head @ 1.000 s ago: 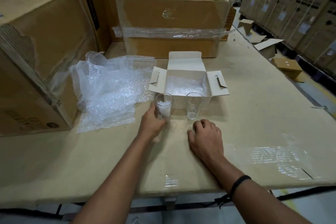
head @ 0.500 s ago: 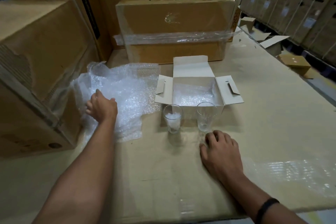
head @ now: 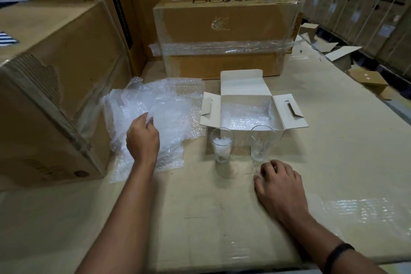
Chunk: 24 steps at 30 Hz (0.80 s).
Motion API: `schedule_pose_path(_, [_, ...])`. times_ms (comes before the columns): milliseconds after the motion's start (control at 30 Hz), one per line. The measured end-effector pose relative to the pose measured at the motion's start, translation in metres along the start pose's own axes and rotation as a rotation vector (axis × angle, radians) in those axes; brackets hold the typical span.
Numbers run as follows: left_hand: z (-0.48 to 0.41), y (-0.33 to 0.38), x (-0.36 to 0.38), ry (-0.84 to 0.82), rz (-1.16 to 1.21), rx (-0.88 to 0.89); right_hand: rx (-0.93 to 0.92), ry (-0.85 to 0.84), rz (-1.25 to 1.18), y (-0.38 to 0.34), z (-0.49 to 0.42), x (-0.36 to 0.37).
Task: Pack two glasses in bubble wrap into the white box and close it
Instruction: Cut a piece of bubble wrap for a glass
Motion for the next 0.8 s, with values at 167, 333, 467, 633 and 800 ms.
schedule_pose_path(167, [-0.010, -0.032, -0.016, -0.063, 0.266, -0.397, -0.006, -0.008, 0.012, 0.001, 0.000, 0.002])
schedule_pose_path(333, [-0.003, -0.016, -0.041, -0.117, 0.336, -0.222, -0.002, -0.005, -0.001, 0.001, 0.000, 0.001])
schedule_pose_path(467, [0.055, 0.013, -0.060, -0.229, 0.213, 0.101, 0.013, -0.029, -0.025, 0.002, -0.001, 0.002])
schedule_pose_path(633, [0.141, 0.023, -0.081, -0.305, -0.118, 0.381, 0.081, -0.061, -0.143, 0.006, -0.002, -0.003])
schedule_pose_path(800, [0.195, 0.029, -0.080, -0.455, -0.340, 0.543, 0.367, -0.129, -0.870, 0.003, 0.011, -0.027])
Point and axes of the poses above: each hand's wrist, its own z-axis away from the middle knuckle, its own x-axis out of the palm, y = z × x, the point moved 7 cm from there along -z, towards the middle knuckle, and after that the axes turned 10 degrees about y, right-handed, at the moved point
